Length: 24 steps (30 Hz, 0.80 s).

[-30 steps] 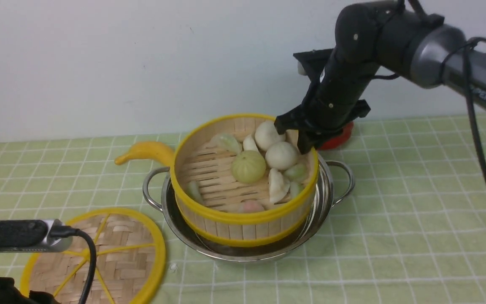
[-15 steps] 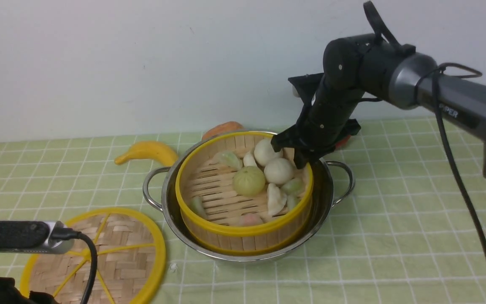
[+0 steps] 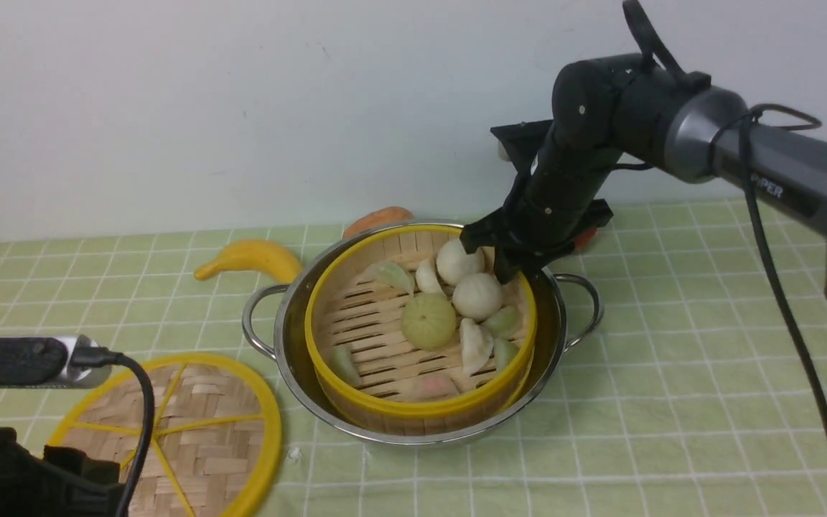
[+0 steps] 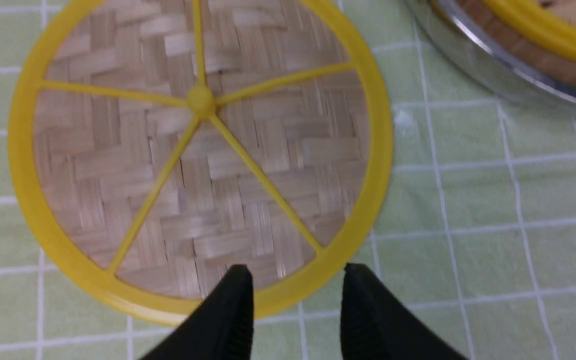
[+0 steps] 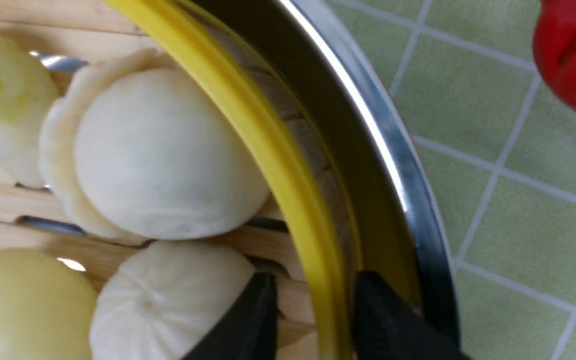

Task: Place the steamer in the pot on the green tablecloth, and put the lid on the steamer.
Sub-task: 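Place the bamboo steamer basket of food into the steel pot with the right gripper, then grasp the bamboo steamer lid lying on the table by its centre knob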

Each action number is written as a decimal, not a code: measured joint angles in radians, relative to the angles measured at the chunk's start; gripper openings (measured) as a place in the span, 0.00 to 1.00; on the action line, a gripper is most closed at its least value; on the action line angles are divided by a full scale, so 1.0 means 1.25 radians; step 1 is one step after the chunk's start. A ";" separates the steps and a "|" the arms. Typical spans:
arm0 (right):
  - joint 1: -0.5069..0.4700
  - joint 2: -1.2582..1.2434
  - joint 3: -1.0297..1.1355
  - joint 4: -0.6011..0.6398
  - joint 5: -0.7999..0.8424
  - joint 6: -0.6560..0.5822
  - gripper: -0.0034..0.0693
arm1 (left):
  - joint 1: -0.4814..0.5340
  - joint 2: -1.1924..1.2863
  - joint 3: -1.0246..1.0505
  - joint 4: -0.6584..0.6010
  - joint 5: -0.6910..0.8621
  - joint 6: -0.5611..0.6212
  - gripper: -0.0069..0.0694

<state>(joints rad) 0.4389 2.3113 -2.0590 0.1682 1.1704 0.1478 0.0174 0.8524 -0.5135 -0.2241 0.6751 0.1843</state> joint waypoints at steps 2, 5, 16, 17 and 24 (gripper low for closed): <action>0.000 0.000 -0.004 0.003 0.009 0.000 0.49 | 0.000 0.015 -0.007 0.002 -0.017 -0.022 0.41; 0.000 -0.006 -0.021 -0.005 0.035 -0.003 0.59 | 0.000 0.058 -0.034 0.021 -0.022 -0.063 0.41; -0.002 -0.159 -0.069 -0.135 0.046 -0.018 0.69 | 0.000 0.286 -0.154 0.120 -0.028 -0.182 0.41; -0.004 -0.197 -0.068 -0.135 0.047 -0.018 0.69 | 0.000 0.329 -0.161 0.122 -0.035 -0.182 0.41; -0.005 -0.387 -0.005 -0.094 0.045 -0.019 0.69 | 0.000 0.473 -0.205 0.125 -0.057 -0.183 0.41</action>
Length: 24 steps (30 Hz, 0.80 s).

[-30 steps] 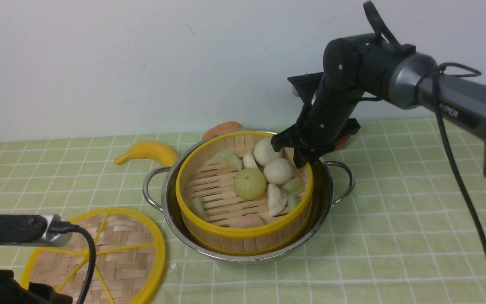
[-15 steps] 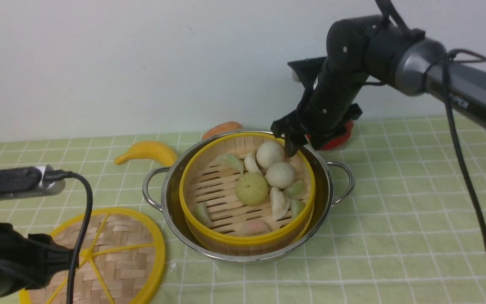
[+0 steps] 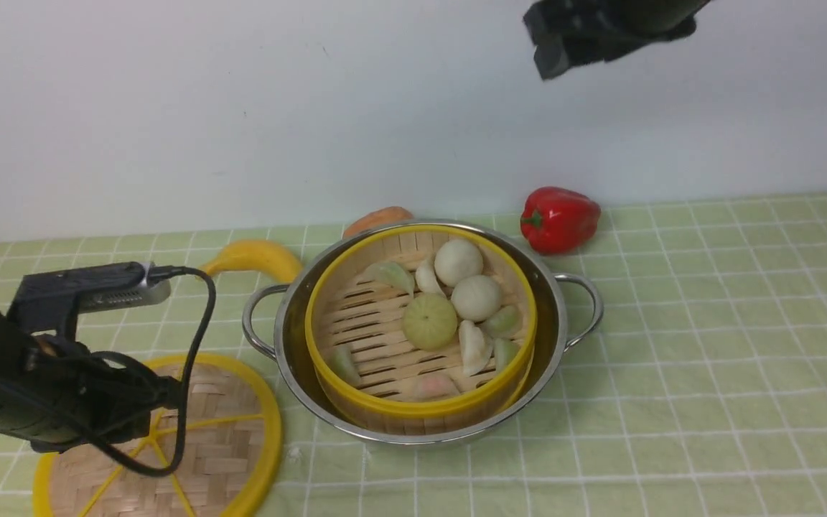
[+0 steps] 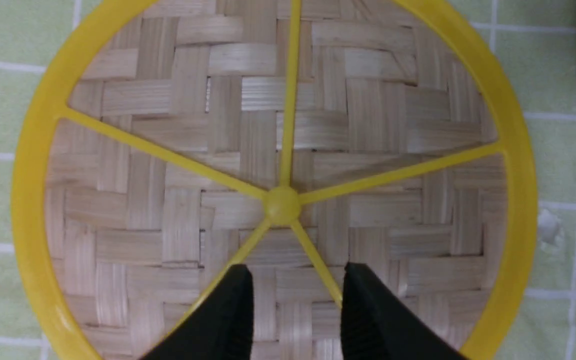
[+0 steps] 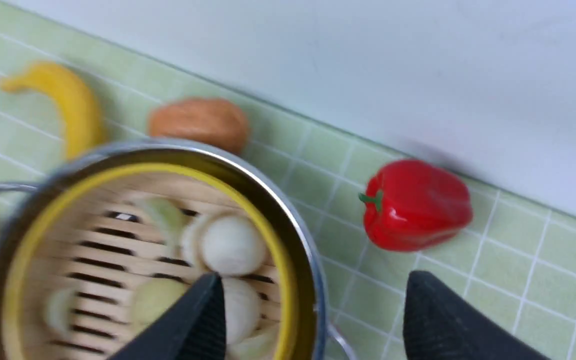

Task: Place the steamer in the pot on the green tablecloth, and put the lid on the steamer.
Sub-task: 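Grasp the bamboo steamer lid lying on the table by its centre knob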

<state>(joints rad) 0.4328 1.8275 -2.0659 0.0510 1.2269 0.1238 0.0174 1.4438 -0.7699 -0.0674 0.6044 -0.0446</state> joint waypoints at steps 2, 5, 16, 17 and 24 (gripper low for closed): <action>0.000 -0.116 0.057 0.021 0.000 -0.008 0.69 | 0.000 0.054 -0.026 0.000 -0.004 0.000 0.41; 0.000 -0.237 0.129 0.027 0.000 -0.020 0.69 | 0.000 0.089 -0.038 0.002 -0.007 0.000 0.41; 0.000 -0.621 0.365 0.031 0.001 -0.022 0.69 | 0.000 0.159 -0.042 0.040 -0.030 0.000 0.40; 0.000 -0.666 0.394 0.031 0.001 -0.018 0.69 | 0.000 0.161 -0.042 0.040 -0.036 0.000 0.38; 0.000 -0.819 0.508 0.028 0.005 0.023 0.69 | 0.000 0.166 -0.042 0.040 -0.057 0.001 0.26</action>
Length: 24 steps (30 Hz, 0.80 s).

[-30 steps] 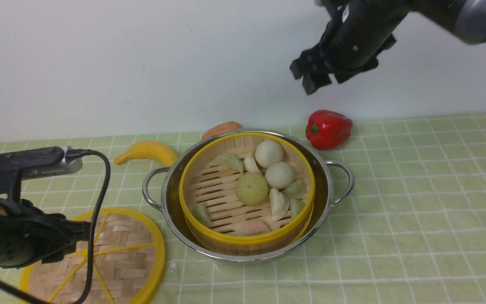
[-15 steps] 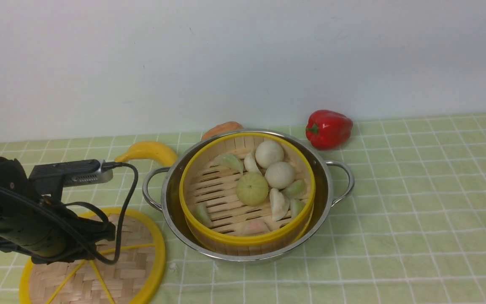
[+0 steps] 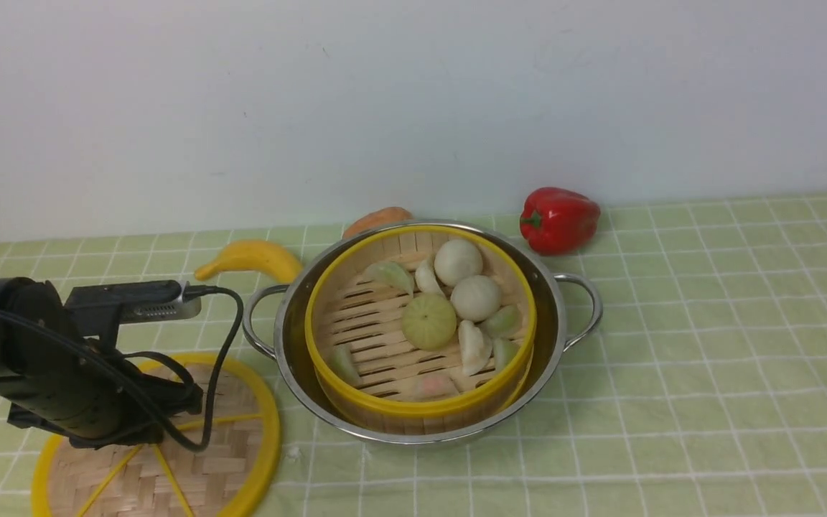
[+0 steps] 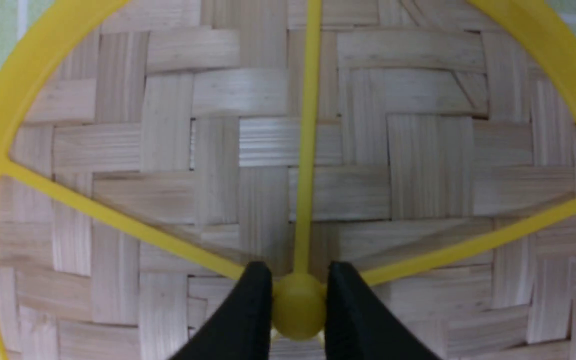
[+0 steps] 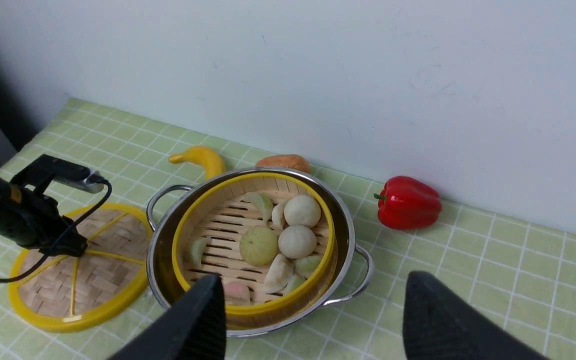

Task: Place the steamer in the pot on the green tablecloth, and put the lid on the steamer.
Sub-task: 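Grasp the bamboo steamer lid lying on the table by its centre knob, then place the yellow bamboo steamer lid onto the steamer in the pot with the left gripper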

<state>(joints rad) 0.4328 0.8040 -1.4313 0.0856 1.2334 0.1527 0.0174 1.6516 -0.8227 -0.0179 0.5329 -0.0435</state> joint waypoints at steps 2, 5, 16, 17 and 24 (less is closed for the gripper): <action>0.000 -0.042 0.039 -0.010 0.000 0.027 0.69 | 0.000 0.000 0.000 0.000 0.001 0.000 0.25; 0.000 -0.074 0.063 -0.028 0.002 0.054 0.69 | 0.000 0.000 -0.009 0.014 0.018 0.001 0.25; 0.000 -0.095 0.068 -0.050 0.002 0.082 0.69 | 0.000 -0.028 -0.250 0.183 0.353 -0.010 0.25; 0.000 -0.095 0.068 -0.050 0.002 0.083 0.69 | -0.001 -0.040 -0.320 0.197 0.415 -0.011 0.25; 0.000 -0.095 0.068 -0.050 0.002 0.088 0.69 | -0.105 -0.046 -0.497 0.110 0.442 0.083 0.25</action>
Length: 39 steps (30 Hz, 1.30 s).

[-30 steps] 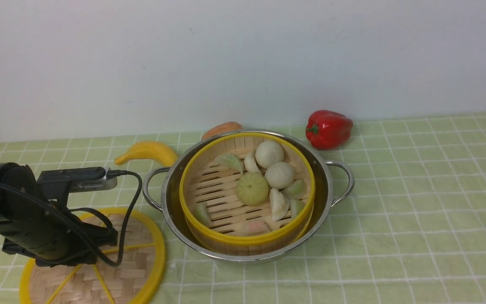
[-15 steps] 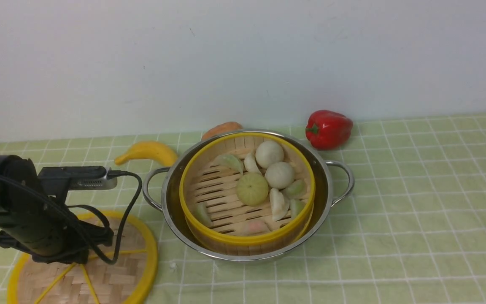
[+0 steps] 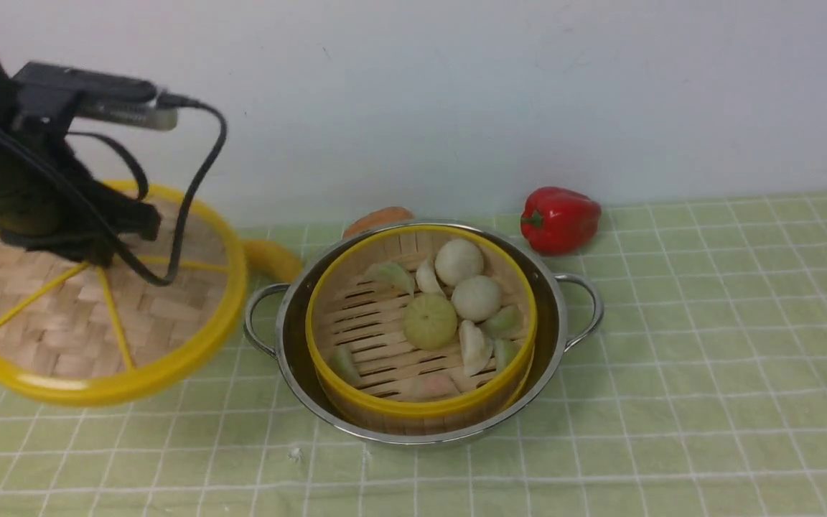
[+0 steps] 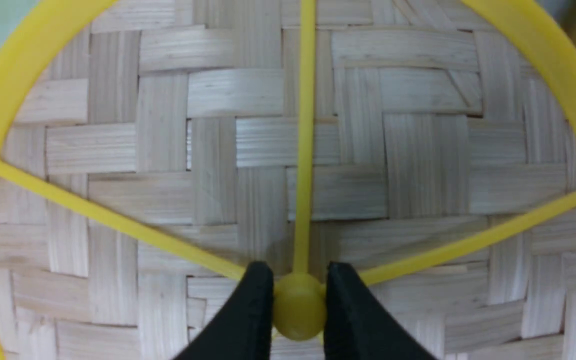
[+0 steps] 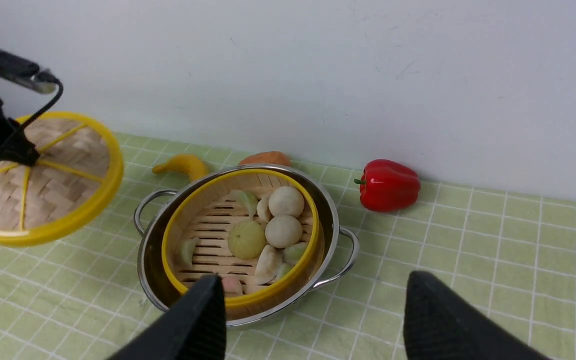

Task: Place the steamer in the pot on the green tablecloth, and put the lid on the steamer.
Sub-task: 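Place the yellow bamboo steamer lid onto the steamer in the pot with the left gripper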

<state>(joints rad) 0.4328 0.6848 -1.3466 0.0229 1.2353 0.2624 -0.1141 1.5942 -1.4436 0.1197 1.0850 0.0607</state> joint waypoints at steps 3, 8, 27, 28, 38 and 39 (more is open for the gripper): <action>0.000 0.000 0.000 0.000 -0.001 0.012 0.69 | -0.111 0.011 -0.018 -0.031 -0.043 0.031 0.25; 0.000 0.000 0.000 0.002 -0.001 0.020 0.69 | -0.253 0.082 -0.022 -0.026 -0.138 0.034 0.25; 0.000 0.000 0.001 0.022 -0.001 0.034 0.69 | -0.317 0.325 -0.184 -0.033 -0.143 0.014 0.25; 0.000 0.000 0.001 0.022 -0.001 0.034 0.69 | -0.317 0.326 -0.185 -0.035 -0.137 0.015 0.25; 0.000 0.000 0.001 0.022 -0.001 0.035 0.69 | -0.317 0.330 -0.188 -0.045 -0.133 0.016 0.25; 0.000 0.000 0.001 0.022 -0.001 0.035 0.69 | -0.317 0.330 -0.188 -0.045 -0.132 0.017 0.25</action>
<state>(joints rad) 0.4328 0.6848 -1.3455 0.0498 1.2345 0.3064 -0.5098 2.0065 -1.6783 0.0631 0.9196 0.0820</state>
